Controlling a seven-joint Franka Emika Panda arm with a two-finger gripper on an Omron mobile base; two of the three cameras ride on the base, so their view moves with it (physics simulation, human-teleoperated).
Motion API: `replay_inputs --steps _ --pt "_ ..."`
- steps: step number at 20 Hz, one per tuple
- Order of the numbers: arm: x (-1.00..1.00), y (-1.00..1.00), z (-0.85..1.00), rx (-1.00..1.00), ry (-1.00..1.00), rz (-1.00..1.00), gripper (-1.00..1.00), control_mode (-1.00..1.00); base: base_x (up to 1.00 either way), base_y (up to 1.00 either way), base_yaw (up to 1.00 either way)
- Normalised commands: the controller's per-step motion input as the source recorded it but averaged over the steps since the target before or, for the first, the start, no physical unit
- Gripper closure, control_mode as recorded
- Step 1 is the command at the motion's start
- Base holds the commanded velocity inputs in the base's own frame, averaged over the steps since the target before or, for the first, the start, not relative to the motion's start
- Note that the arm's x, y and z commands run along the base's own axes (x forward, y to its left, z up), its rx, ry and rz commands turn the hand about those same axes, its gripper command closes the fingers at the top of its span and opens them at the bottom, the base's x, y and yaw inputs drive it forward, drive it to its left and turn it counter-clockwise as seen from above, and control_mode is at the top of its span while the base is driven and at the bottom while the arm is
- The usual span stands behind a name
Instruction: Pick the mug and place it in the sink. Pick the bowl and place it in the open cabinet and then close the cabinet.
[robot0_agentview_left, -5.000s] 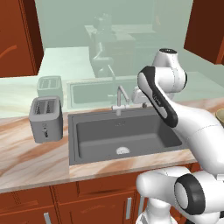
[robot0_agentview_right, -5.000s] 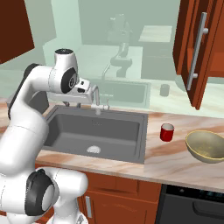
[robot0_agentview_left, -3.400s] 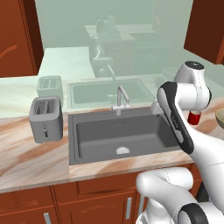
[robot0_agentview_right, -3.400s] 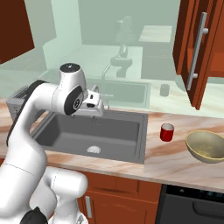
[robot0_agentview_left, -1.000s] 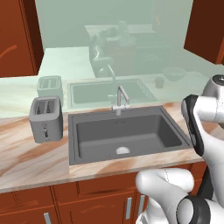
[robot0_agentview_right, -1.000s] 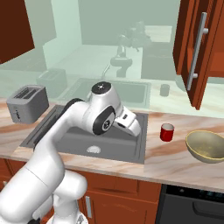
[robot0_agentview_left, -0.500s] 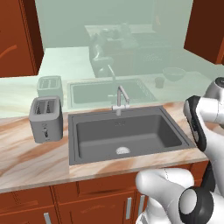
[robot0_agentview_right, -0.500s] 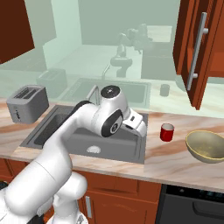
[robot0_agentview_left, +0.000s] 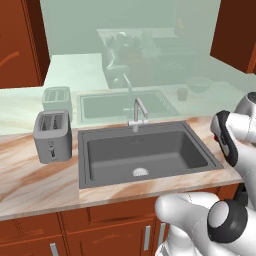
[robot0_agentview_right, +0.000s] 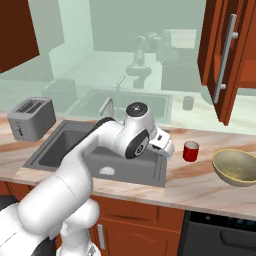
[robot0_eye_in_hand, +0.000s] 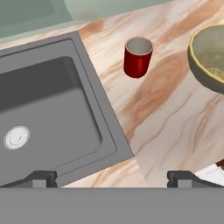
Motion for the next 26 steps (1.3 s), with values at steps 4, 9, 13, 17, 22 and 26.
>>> replay_inputs --steps 4,9,13,17,22,26 --pt "0.08 -0.19 -0.17 0.0 0.0 0.02 -1.0 -1.0 0.0 0.0 0.0" --pt "0.1 -0.23 -0.15 0.0 0.0 0.01 -1.0 -1.0 0.0 0.0 0.0" --pt "0.17 -0.2 -0.15 0.0 0.0 0.0 -1.0 -1.0 0.0 0.0 0.0" --pt "0.22 -0.25 -0.15 0.0 0.0 0.0 -1.0 -1.0 0.0 0.0 0.0" --pt "0.26 -0.22 -0.12 0.0 0.0 0.0 -1.0 -1.0 0.0 0.0 0.0" --pt "0.3 -0.13 -0.12 0.0 0.0 0.0 -1.0 -1.0 0.0 0.0 0.0"
